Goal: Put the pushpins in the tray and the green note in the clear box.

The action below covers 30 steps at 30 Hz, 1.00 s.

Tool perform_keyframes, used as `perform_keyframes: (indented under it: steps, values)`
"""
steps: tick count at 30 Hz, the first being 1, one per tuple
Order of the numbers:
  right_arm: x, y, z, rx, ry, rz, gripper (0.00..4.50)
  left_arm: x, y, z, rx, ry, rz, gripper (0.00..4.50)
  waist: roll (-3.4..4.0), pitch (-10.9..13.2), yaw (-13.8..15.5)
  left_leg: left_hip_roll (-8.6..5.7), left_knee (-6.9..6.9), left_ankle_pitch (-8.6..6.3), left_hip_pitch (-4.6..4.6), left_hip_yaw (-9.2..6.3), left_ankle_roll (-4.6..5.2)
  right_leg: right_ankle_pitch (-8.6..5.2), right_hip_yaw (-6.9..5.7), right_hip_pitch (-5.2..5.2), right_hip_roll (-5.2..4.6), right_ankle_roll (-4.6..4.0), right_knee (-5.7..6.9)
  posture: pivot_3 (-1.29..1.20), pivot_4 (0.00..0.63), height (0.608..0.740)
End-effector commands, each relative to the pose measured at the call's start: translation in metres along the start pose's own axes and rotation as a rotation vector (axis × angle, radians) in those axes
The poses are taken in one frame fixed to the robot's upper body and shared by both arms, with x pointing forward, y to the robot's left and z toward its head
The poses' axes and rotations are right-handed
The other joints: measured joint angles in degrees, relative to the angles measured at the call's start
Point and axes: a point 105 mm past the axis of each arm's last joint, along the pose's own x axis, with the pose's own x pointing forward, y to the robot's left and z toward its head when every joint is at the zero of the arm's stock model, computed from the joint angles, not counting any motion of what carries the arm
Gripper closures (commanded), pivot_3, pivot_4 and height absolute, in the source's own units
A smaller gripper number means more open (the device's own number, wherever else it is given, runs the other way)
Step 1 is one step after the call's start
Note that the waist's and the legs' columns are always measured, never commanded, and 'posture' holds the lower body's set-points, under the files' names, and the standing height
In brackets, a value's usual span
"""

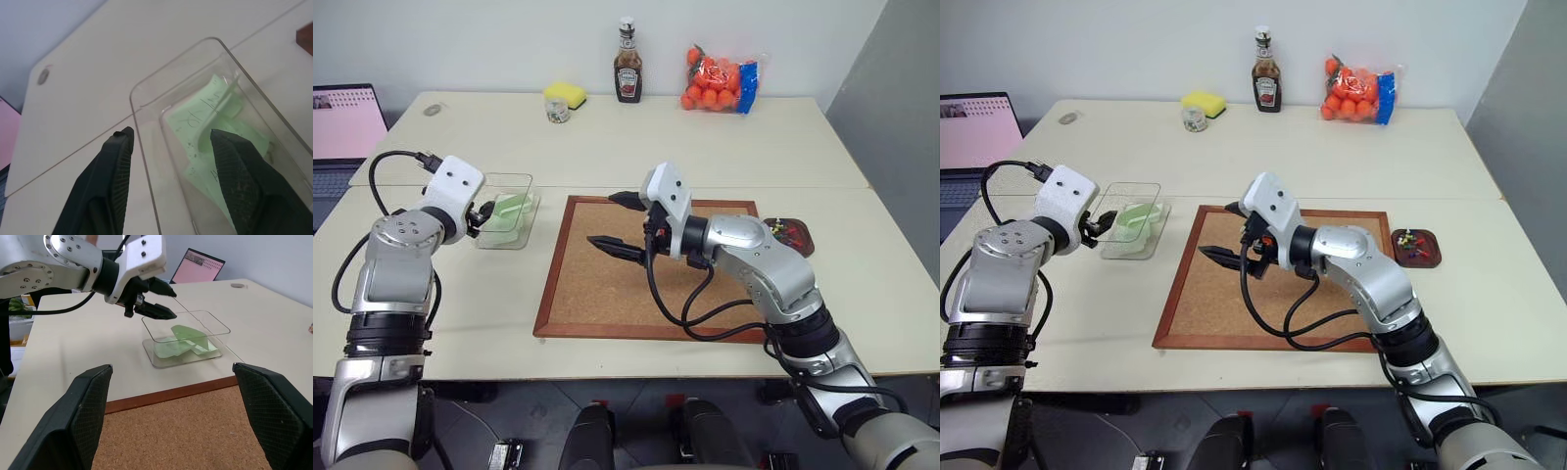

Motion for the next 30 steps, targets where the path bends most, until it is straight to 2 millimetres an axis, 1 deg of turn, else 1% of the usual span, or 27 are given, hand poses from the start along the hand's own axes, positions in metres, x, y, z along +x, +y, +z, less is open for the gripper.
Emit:
perform_keyframes:
  steps: [1, 3, 5, 7, 10, 13, 16, 18, 20, 22, 24, 27, 30]
  values:
    - [-0.008, 0.000, 0.009, -0.027, -0.042, -0.027, 0.32, -0.015, 0.002, 0.037, -0.070, -0.164, 0.017, 1.32, 0.00, 0.0, 0.0, -0.01, 0.00, 0.00, 0.00, 0.00, 0.00, 0.00, 0.01, 0.00, -0.01, 0.00, 0.00, 0.00, 0.150, 0.740]
    - [-0.015, -0.004, 0.006, -0.017, -0.051, -0.072, 0.32, -0.019, -0.009, 0.056, -0.124, -0.267, -0.030, 1.32, -0.01, 0.0, 0.2, -0.01, 0.00, 0.00, -0.01, 0.00, 0.00, 0.00, 0.01, 0.00, -0.02, 0.00, -0.01, 0.00, 0.150, 0.740]
    - [-0.021, -0.008, 0.005, -0.013, -0.062, -0.116, 0.32, -0.020, -0.016, 0.063, -0.194, -0.305, -0.063, 1.32, -0.02, 0.0, 0.2, -0.02, 0.01, 0.00, -0.03, 0.00, 0.00, 0.00, 0.02, 0.01, -0.06, 0.00, 0.00, 0.00, 0.150, 0.740]
    - [-0.037, -0.018, 0.000, -0.028, -0.075, -0.222, 0.32, -0.021, -0.039, 0.076, -0.226, -0.375, -0.132, 1.32, -0.03, 0.0, 0.3, -0.04, 0.02, 0.00, -0.02, 0.02, 0.00, 0.00, 0.05, 0.01, -0.06, 0.01, 0.00, 0.00, 0.150, 0.740]
    - [-0.070, -0.040, -0.009, -0.073, -0.088, -0.448, 0.32, -0.018, -0.080, 0.091, -0.233, -0.438, -0.218, 1.32, -0.05, 0.0, 0.4, -0.08, 0.01, 0.00, -0.02, 0.00, -0.01, 0.00, 0.04, 0.06, -0.07, 0.01, -0.03, 0.00, 0.150, 0.740]
    - [-0.092, -0.048, -0.020, -0.112, -0.072, -0.602, 0.32, -0.016, -0.116, 0.099, -0.218, -0.501, -0.351, 1.32, -0.05, 0.0, 0.3, -0.09, 0.02, 0.00, 0.01, 0.05, -0.01, 0.01, 0.08, 0.06, -0.08, 0.02, -0.02, 0.00, 0.150, 0.740]
    - [-0.108, -0.047, -0.036, -0.077, -0.070, -0.716, 0.32, -0.009, -0.145, 0.097, -0.256, -0.504, -0.450, 1.32, -0.05, 0.0, 0.1, -0.06, -0.01, 0.00, 0.05, 0.06, -0.01, 0.00, 0.11, 0.06, -0.03, 0.01, -0.01, 0.00, 0.150, 0.740]
    - [-0.116, -0.043, -0.050, -0.081, -0.047, -0.776, 0.32, -0.009, -0.165, 0.094, -0.257, -0.508, -0.522, 1.32, -0.04, 0.0, -0.2, -0.01, -0.04, 0.00, 0.10, 0.08, -0.01, 0.00, 0.14, 0.05, 0.04, 0.01, 0.01, 0.00, 0.150, 0.740]
    - [-0.123, -0.037, -0.064, -0.097, -0.006, -0.814, 0.32, -0.011, -0.180, 0.090, -0.233, -0.508, -0.578, 1.32, -0.04, 0.0, -0.2, 0.00, -0.06, 0.00, 0.13, 0.10, -0.01, -0.02, 0.14, 0.05, 0.07, 0.02, 0.02, 0.00, 0.150, 0.740]
    - [-0.130, -0.032, -0.076, -0.075, 0.020, -0.848, 0.32, -0.011, -0.190, 0.082, -0.209, -0.498, -0.614, 1.32, -0.04, 0.0, -0.2, -0.01, -0.06, 0.00, 0.13, 0.12, -0.01, -0.03, 0.14, 0.06, 0.07, 0.04, 0.01, 0.00, 0.150, 0.740]
    - [-0.138, -0.030, -0.082, -0.042, 0.024, -0.886, 0.32, -0.013, -0.196, 0.075, -0.210, -0.480, -0.647, 1.32, -0.04, 0.0, -0.2, -0.02, -0.05, 0.00, 0.13, 0.16, -0.01, -0.04, 0.13, 0.05, 0.07, 0.05, 0.00, 0.00, 0.150, 0.740]
    - [-0.145, -0.031, -0.085, -0.017, 0.017, -0.924, 0.32, -0.016, -0.202, 0.067, -0.208, -0.468, -0.686, 1.32, -0.04, 0.0, -0.1, -0.02, -0.03, 0.00, 0.15, 0.15, -0.01, -0.07, 0.13, 0.08, 0.06, 0.11, 0.00, 0.00, 0.150, 0.740]
    - [-0.149, -0.036, -0.084, -0.004, 0.007, -0.947, 0.32, -0.019, -0.205, 0.064, -0.220, -0.457, -0.701, 1.32, -0.04, 0.0, 0.0, -0.03, -0.02, 0.00, 0.14, 0.17, 0.00, -0.08, 0.12, 0.08, 0.06, 0.13, -0.01, 0.00, 0.150, 0.740]
